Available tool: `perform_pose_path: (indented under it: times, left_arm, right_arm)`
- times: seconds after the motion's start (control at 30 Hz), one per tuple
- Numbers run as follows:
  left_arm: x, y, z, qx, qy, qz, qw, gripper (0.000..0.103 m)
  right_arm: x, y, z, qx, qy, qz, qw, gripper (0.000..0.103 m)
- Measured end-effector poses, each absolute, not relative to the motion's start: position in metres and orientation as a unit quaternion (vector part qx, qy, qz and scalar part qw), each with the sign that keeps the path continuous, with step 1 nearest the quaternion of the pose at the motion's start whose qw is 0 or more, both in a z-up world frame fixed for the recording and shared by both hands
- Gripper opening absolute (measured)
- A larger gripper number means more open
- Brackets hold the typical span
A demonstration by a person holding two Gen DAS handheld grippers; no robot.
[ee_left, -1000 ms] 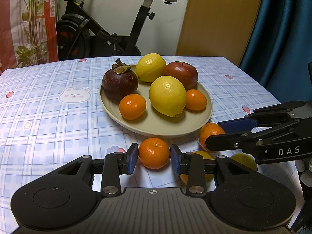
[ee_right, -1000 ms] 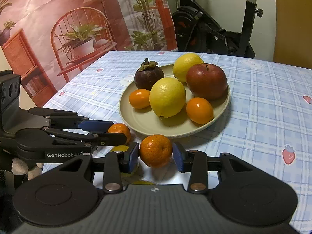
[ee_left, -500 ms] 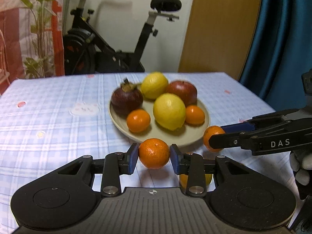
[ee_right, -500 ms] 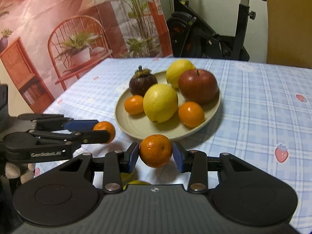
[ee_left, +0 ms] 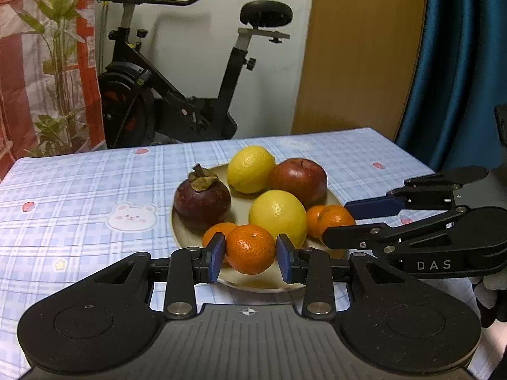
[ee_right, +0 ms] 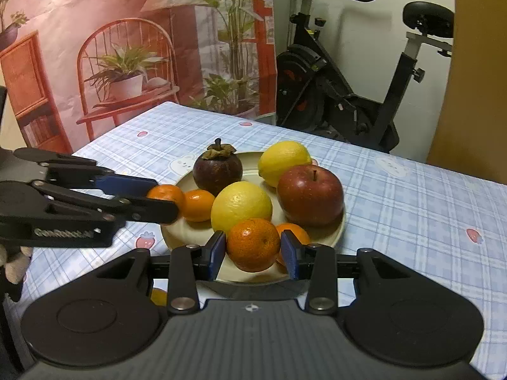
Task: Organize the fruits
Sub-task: 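Lift both held oranges and carry them over the beige plate, then lower both oranges onto the plate and open both grippers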
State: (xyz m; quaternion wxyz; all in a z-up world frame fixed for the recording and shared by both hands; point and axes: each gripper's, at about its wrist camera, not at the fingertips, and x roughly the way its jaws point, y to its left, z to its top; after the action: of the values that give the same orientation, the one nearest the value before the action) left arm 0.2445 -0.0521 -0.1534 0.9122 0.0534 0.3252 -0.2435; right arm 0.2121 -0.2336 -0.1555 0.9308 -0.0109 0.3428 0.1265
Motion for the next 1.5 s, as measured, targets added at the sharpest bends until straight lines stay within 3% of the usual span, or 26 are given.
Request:
perform_pose_path:
  times: [0.97,1.1,1.2,1.5]
  left_arm:
    - [0.260,-0.051,-0.170,0.094,0.345,-0.217,0.908,0.038]
    - [0.260,-0.052,-0.170,0.097,0.342,-0.213,0.910,0.039]
    - [0.259,-0.052,-0.166,0.095,0.340,-0.209,0.912,0.047]
    - [0.240,-0.045,-0.136,0.074,0.321,-0.222,0.918,0.047]
  right_arm:
    - [0.226,-0.233,-0.179,-0.041,0.362,0.114,0.924,0.042]
    - [0.225,-0.233,-0.177,-0.048,0.361,0.108,0.925,0.045]
    - [0.221,-0.232,-0.173,-0.048,0.357,0.108,0.926,0.049]
    - [0.197,-0.233,-0.147,-0.034,0.331,0.115,0.936,0.049]
